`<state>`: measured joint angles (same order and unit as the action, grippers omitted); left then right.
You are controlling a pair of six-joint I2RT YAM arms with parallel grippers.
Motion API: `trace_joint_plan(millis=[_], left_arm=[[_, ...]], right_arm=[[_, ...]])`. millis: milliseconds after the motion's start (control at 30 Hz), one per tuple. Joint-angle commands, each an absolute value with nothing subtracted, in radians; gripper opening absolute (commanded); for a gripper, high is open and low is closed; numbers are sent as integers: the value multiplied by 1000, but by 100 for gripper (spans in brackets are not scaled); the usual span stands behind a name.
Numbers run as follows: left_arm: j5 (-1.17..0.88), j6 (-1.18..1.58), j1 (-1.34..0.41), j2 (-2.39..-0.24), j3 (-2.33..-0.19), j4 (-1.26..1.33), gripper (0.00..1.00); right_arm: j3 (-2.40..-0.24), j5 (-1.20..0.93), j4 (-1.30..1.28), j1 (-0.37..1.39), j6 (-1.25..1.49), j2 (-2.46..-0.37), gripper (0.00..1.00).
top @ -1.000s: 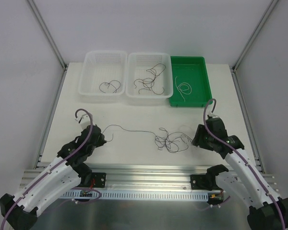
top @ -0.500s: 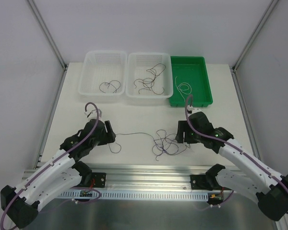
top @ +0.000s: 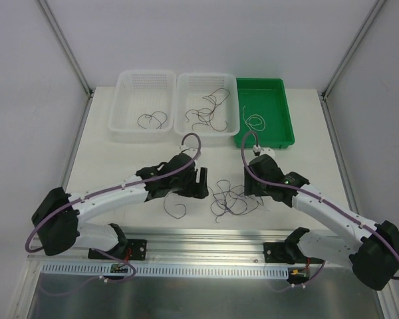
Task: Untangle the cables
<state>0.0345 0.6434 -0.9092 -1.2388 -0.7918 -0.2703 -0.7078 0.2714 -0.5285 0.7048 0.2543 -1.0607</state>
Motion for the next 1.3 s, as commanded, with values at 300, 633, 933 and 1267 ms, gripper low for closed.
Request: trace_joint_plan(millis=[300, 633, 933, 1267], left_arm=[[29, 661, -1017, -1683, -1089, -86, 63], [98, 695, -1040, -1654, -1003, -52, 64], [182, 752, -1040, -1488, -858, -15, 67], [288, 802, -1037, -1344, -726, -5, 64]], right_arm=[[-609, 255, -448, 693, 307, -956, 64], [-561, 120, -269, 748, 362, -953, 64], [-604, 124, -183, 850, 419, -1106, 64], [-687, 187, -140, 939, 452, -1313, 64]])
